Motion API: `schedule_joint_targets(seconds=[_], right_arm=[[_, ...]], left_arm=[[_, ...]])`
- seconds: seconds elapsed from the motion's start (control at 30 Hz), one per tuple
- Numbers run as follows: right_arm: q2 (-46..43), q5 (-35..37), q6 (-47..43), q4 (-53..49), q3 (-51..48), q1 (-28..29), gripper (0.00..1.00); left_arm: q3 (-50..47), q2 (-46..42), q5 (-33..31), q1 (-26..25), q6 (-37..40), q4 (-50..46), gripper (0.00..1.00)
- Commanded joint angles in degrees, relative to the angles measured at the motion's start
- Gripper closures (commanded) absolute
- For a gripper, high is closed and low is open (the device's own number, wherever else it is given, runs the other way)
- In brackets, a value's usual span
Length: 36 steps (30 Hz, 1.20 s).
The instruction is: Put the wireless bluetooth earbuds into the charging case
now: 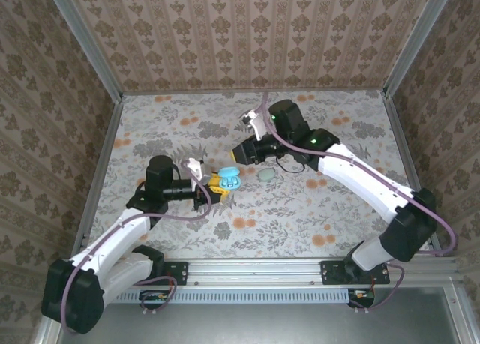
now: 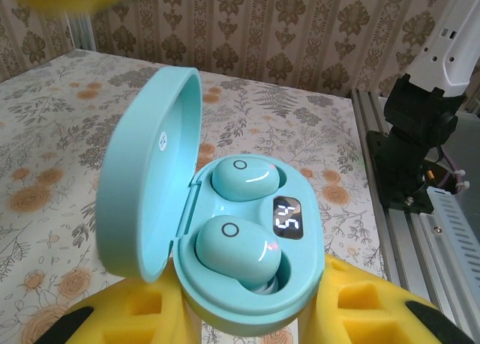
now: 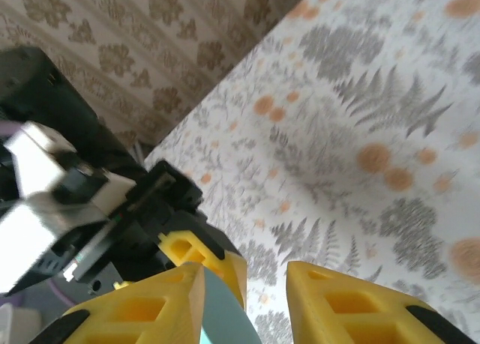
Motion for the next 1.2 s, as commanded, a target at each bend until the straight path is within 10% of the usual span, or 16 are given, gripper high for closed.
schedule_joint_targets(seconds=[0.0,0.73,1.17], right_arm=[[0.2,-6.1,1.5,-1.0,-1.3,0.4,0.66],[-8.0,-4.8,26.4,21.4,-20.6,-0.3,0.35],[0.2,-13.6,42.0,39.7,-22.8,-0.2,0.63]], left_arm=[[3.1,0.9,2.1,-0.5,-0.5,1.8,1.0],[4.6,4.0,1.8,-0.3,-4.2,7.7,1.0],[4.6,4.6,-4.0,-0.5,-5.9,6.9,1.0]])
